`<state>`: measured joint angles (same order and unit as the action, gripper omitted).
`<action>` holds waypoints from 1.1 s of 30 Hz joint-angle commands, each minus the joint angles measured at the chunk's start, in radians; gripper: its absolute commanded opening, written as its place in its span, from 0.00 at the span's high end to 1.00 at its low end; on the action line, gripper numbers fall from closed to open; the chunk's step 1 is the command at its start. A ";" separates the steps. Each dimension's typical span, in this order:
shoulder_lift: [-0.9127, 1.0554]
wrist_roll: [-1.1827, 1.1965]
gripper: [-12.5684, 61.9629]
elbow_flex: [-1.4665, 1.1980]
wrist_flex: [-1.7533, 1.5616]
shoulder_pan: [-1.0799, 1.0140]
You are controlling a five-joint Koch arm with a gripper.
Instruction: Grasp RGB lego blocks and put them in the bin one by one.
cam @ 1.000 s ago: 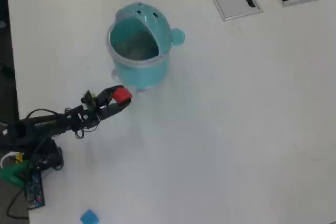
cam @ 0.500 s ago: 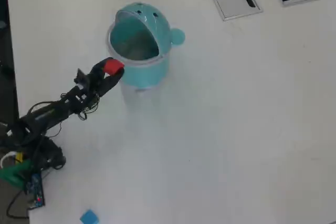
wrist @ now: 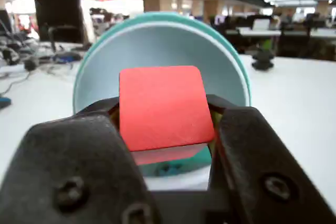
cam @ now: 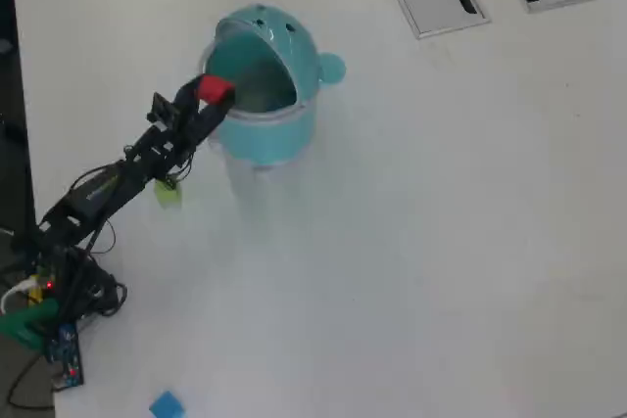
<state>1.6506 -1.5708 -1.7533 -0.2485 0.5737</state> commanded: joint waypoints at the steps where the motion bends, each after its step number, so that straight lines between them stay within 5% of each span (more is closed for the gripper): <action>1: -0.018 -0.043 0.67 0.150 0.008 0.018; 18: -0.285 -0.098 0.66 0.385 0.029 0.034; 26: -0.273 -0.155 0.40 0.380 0.051 0.038; 33: -0.215 -0.172 0.37 0.341 0.077 0.057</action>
<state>1.3652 -1.7058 -1.4864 -0.1687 0.6136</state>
